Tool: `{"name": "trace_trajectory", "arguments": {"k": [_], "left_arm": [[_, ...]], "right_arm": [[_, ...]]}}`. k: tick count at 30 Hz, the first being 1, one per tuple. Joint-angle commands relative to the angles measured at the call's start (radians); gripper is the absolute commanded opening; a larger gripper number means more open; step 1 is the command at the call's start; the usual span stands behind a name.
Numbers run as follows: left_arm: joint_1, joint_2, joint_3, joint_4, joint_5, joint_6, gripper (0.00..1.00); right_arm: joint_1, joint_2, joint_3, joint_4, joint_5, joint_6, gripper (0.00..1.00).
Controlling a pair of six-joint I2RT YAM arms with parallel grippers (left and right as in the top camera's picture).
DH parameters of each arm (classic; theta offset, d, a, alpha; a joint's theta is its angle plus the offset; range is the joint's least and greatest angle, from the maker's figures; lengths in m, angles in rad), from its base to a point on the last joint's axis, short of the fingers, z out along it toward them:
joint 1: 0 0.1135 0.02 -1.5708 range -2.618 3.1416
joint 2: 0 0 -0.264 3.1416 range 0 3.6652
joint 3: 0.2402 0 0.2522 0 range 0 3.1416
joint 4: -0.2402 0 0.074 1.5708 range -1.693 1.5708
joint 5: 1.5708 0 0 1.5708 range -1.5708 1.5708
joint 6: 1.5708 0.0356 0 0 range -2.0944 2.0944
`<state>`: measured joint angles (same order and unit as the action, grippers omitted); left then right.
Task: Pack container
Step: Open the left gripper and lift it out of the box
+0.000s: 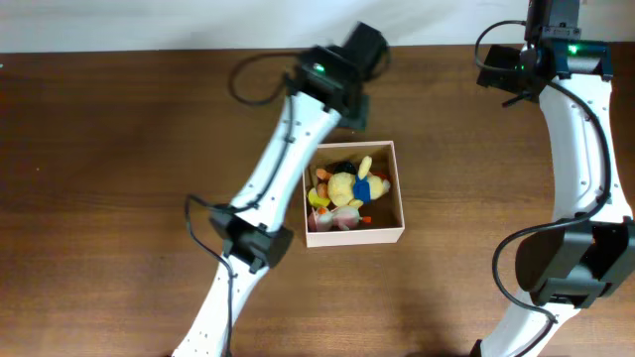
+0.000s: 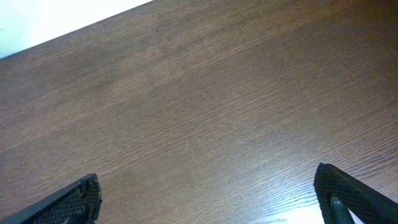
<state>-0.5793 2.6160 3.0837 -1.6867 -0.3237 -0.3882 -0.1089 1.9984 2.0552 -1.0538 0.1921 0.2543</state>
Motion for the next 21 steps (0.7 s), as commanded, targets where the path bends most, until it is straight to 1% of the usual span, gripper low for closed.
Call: {"name": "trace_trajectory", "arguments": {"k": [1, 8, 14, 19, 21], "left_arm": [[0.083, -0.048, 0.031, -0.001, -0.212, 0.001, 0.99], [0.206, -0.048, 0.031, -0.001, -0.354, 0.001, 0.99], [0.288, -0.048, 0.031, -0.001, -0.354, 0.001, 0.99], [0.319, -0.048, 0.031, -0.001, -0.358, 0.0, 0.99], [0.332, -0.053, 0.031, -0.001, -0.357, -0.06, 0.99]], "right_arm": [[-0.003, 0.003, 0.011, 0.0, -0.002, -0.004, 0.99], [-0.003, 0.003, 0.011, 0.0, -0.002, -0.004, 0.99], [-0.003, 0.003, 0.011, 0.0, -0.002, -0.004, 0.99], [-0.003, 0.003, 0.011, 0.0, -0.002, -0.004, 0.99], [-0.003, 0.003, 0.011, 0.0, -0.002, -0.004, 0.99]]}}
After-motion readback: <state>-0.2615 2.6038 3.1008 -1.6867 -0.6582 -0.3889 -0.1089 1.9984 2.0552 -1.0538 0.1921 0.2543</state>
